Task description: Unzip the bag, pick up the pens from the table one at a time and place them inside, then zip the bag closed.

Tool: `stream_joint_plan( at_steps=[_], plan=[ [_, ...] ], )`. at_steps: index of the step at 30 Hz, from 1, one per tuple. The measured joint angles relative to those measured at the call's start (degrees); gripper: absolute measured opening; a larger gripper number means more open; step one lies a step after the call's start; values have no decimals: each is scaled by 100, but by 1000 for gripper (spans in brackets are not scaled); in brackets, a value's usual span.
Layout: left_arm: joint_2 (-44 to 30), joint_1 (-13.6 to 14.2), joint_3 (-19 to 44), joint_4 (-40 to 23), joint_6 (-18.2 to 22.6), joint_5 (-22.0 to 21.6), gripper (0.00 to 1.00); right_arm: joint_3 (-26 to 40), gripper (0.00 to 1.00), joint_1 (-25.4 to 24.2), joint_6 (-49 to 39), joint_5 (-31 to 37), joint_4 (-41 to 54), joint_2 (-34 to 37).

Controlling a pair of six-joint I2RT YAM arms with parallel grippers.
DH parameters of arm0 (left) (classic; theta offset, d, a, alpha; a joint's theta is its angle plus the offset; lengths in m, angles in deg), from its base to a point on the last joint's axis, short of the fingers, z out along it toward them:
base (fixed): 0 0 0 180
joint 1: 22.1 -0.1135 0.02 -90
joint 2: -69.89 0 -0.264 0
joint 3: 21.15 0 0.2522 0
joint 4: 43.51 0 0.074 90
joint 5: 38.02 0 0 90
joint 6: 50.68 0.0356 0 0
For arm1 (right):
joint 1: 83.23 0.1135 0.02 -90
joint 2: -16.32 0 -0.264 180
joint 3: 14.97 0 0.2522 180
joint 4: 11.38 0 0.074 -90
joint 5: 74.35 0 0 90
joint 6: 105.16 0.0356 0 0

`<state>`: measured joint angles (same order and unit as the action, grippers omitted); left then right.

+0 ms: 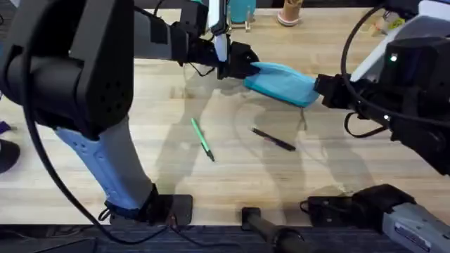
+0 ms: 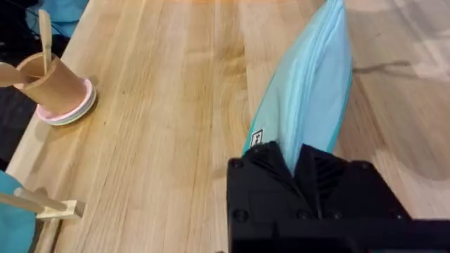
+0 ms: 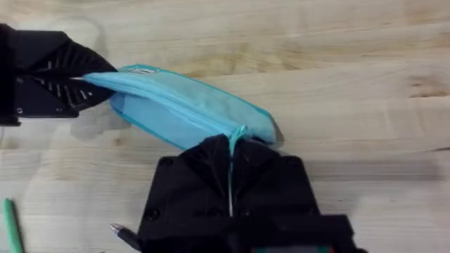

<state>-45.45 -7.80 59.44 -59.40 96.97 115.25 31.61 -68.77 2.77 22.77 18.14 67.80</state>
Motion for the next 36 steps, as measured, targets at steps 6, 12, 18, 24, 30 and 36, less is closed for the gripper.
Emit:
stream_joint_plan(
  at_steps=[6,12,18,24,30,36],
  plan=[
    [0,0,0,0,0,0,43,-2,31,0,2,-73,-30,0],
    [-1,0,0,0,0,-1,43,-4,31,0,74,-288,-208,17],
    [-1,-4,0,2,0,-5,42,-4,31,104,293,-507,-871,447],
    [-1,-4,0,-4,0,1,42,-4,31,636,351,-508,-1503,1034],
    [-1,-4,0,-23,0,15,42,6,31,1099,362,-505,-2098,1489],
    [-1,-7,0,-23,0,17,42,150,31,1264,456,-502,-2456,1936]
  ],
)
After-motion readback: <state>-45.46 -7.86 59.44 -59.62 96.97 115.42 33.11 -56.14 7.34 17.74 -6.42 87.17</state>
